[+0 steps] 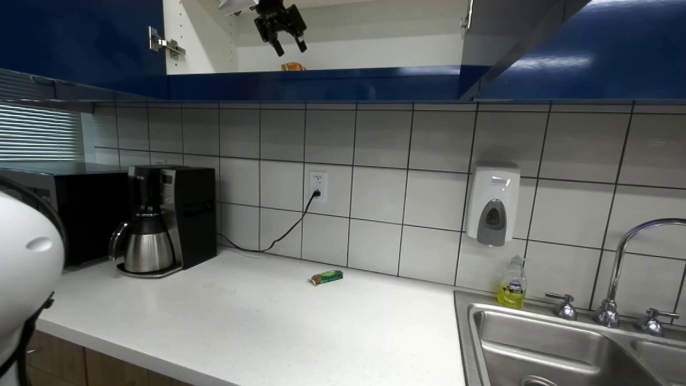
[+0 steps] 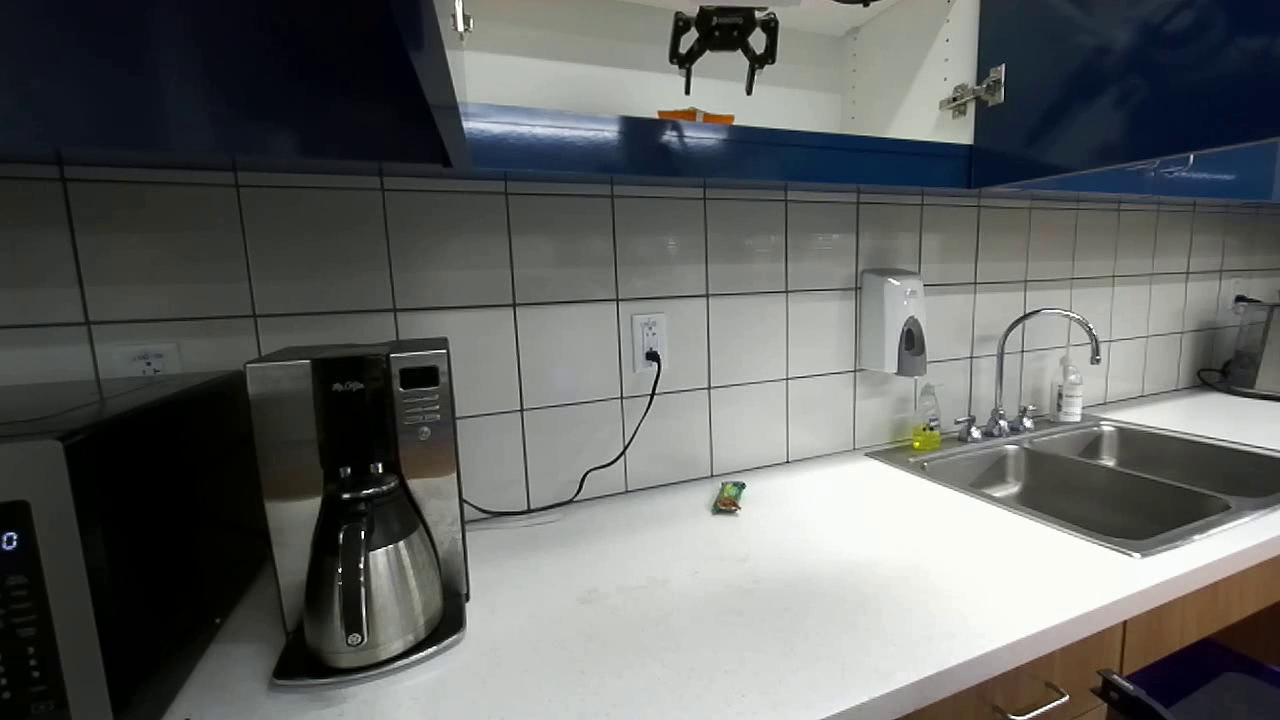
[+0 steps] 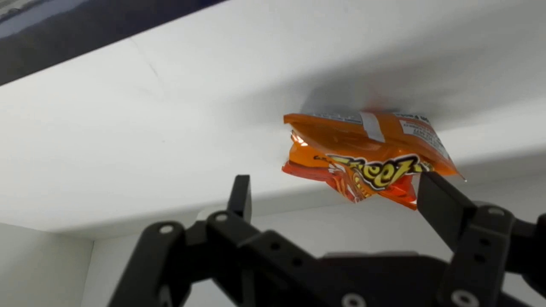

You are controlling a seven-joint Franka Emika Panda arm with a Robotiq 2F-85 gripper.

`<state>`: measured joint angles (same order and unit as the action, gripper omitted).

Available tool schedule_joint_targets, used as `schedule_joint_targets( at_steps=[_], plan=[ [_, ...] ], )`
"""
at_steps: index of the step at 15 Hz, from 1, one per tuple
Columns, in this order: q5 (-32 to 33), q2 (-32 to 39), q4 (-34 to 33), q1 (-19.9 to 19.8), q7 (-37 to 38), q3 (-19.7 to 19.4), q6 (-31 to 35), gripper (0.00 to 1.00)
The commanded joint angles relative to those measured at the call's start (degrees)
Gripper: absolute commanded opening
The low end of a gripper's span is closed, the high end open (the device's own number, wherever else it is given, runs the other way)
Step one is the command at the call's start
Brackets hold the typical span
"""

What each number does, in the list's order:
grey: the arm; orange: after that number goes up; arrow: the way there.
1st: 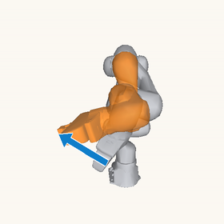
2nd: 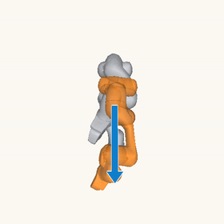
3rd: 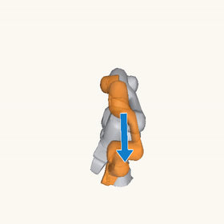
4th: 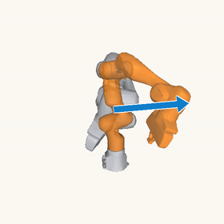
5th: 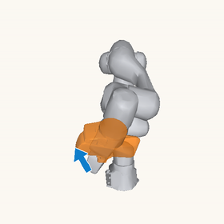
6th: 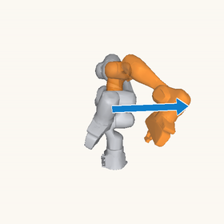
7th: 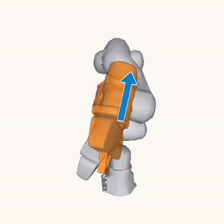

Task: Pick up the object from the counter and put it in the cabinet

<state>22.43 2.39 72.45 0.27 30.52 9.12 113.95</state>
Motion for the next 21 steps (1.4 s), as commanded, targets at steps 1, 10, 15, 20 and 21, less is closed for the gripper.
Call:
schedule_joint_targets(
  at_steps=[1,10,15,20,21],
  plan=[
    [-3.6,-5.7,6.5,-0.4,-4.7,-0.2,0.6,1.0],
    [-10.4,-17.8,19.0,0.3,-12.0,-1.9,-0.1,1.0],
    [-12.3,-24.4,25.7,0.8,-14.8,-2.4,-4.0,1.0],
    [-14.6,-30.6,33.2,1.6,-17.9,-2.4,-10.5,1.0],
    [-15.1,-31.6,34.6,1.8,-18.4,-2.4,-11.6,1.0]
  ],
)
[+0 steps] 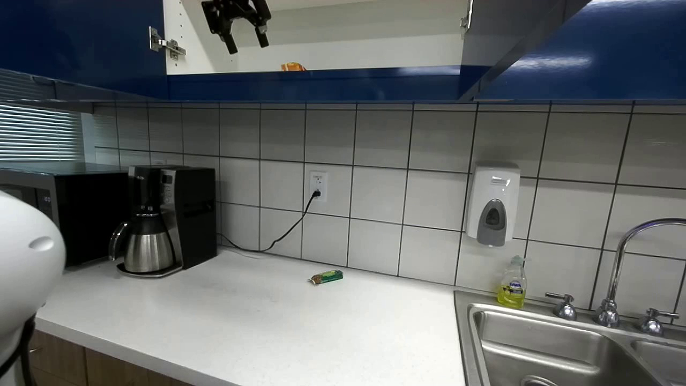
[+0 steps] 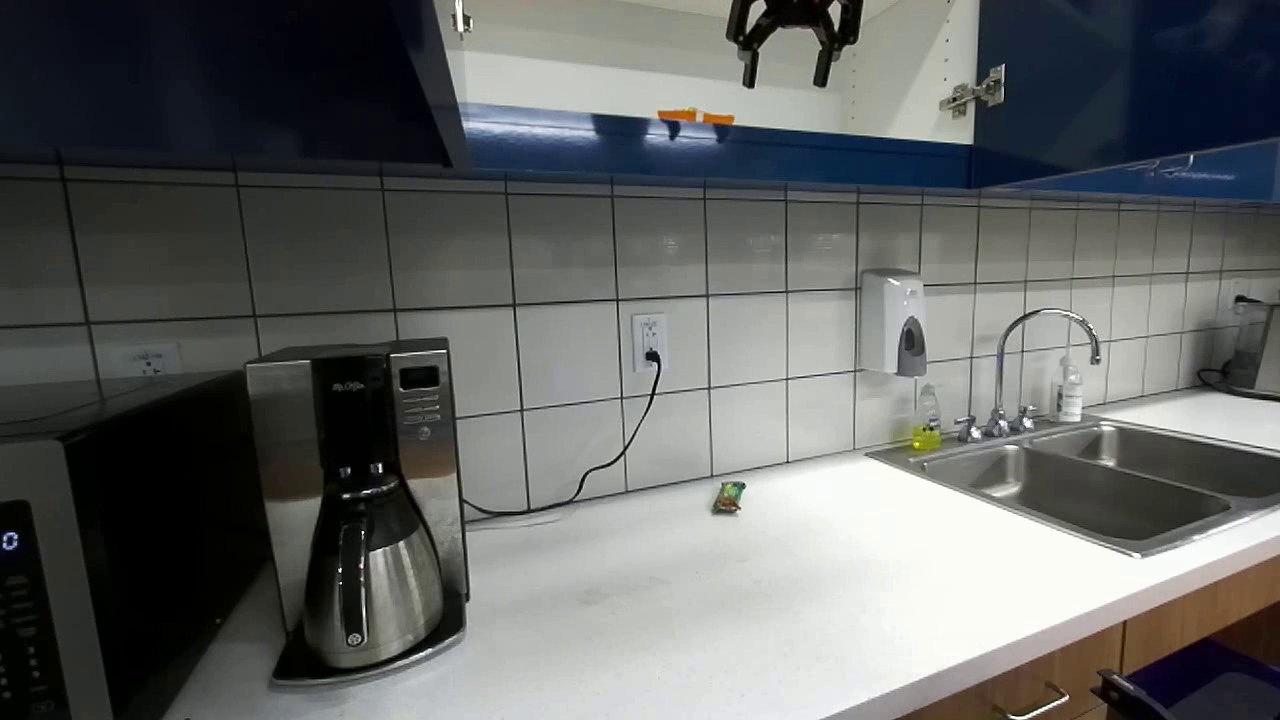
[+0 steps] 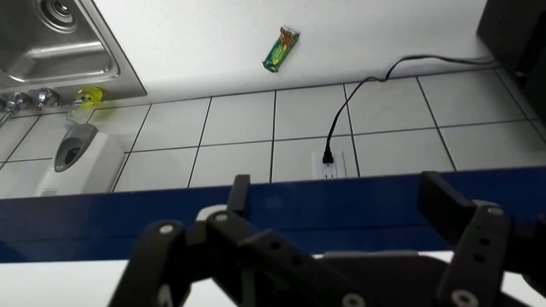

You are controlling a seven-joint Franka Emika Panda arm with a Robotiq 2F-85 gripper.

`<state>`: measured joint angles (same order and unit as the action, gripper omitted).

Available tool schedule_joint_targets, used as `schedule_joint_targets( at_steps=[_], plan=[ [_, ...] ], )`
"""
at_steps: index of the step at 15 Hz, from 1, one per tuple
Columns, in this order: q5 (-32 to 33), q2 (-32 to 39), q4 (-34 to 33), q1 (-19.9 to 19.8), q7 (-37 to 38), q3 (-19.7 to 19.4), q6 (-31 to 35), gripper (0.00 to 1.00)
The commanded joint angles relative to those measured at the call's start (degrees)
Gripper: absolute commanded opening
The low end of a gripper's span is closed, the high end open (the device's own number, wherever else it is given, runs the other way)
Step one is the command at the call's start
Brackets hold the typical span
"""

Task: Pick up the object from the counter and put it in the cabinet

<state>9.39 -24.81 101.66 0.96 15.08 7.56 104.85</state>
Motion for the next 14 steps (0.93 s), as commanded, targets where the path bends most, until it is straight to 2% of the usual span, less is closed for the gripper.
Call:
schedule_joint_targets(
  at_steps=[1,10,14],
  plan=[
    [-2.5,-5.5,7.6,1.2,-3.2,-0.9,-2.6,1.0],
    [-4.2,-11.3,25.7,2.0,-2.8,-0.3,-3.3,1.0],
    [-4.9,-12.3,31.8,2.5,-3.1,-0.3,-3.3,1.0]
  ],
)
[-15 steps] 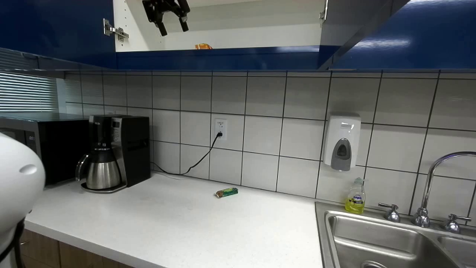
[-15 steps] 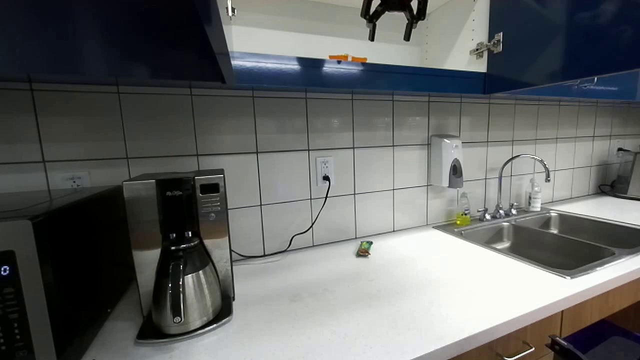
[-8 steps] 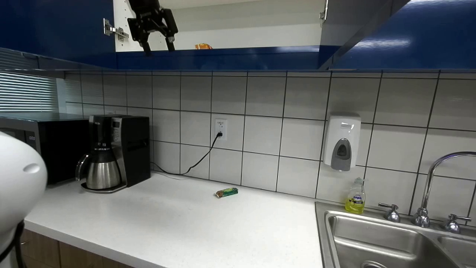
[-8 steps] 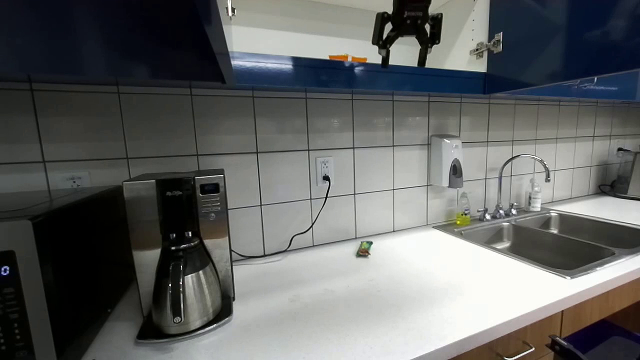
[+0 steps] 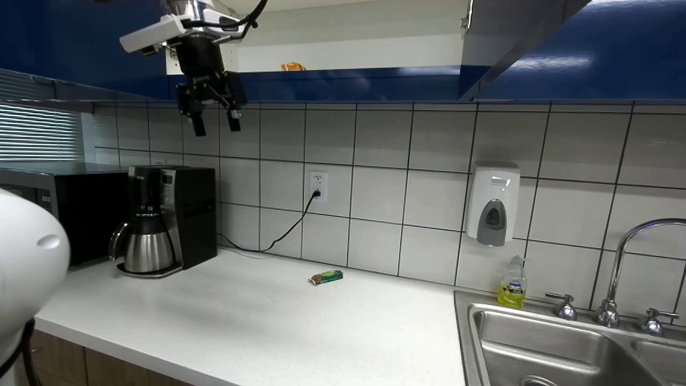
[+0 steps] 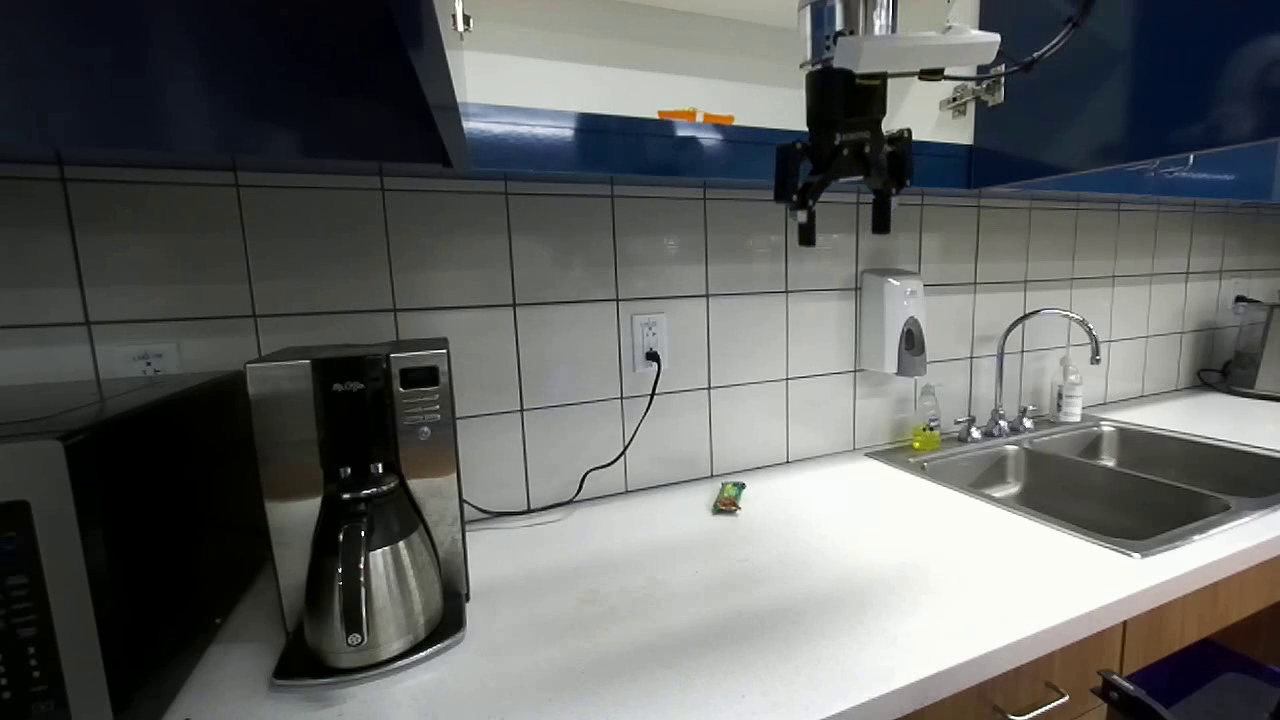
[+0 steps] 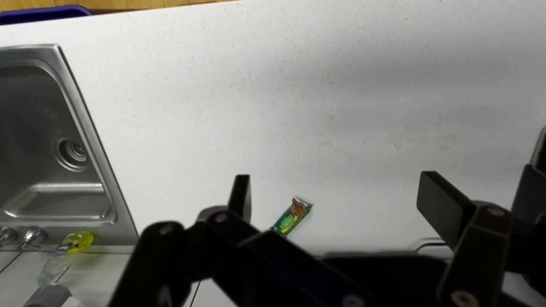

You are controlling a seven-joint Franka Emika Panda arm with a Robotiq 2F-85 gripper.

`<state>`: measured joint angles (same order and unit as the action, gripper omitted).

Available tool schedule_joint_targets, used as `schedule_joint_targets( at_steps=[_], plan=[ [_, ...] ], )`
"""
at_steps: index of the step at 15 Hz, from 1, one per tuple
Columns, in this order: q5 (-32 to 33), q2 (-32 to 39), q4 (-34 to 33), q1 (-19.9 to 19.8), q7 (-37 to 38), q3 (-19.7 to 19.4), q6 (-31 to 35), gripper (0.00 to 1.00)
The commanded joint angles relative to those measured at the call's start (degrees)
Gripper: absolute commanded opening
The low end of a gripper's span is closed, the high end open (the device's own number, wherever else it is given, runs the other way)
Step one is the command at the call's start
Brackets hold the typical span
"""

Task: Pick up the object from the counter and put it in the cabinet

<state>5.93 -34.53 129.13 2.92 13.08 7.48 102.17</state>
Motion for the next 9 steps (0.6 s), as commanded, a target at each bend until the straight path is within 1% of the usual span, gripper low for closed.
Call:
schedule_joint_targets(
  at_steps=[1,3,4,6,9],
  plan=[
    [-1.7,-2.9,5.7,0.7,-0.9,-0.3,-0.4,1.0],
    [-2.2,-3.7,8.3,0.7,-0.2,-0.2,0.4,1.0],
    [-1.0,-1.0,5.3,0.0,-0.1,0.3,0.0,1.0],
    [-1.3,-1.6,6.9,0.0,-0.1,0.3,0.1,1.0],
    [-1.4,-2.1,7.2,0.0,-0.2,0.3,0.1,1.0]
  ],
)
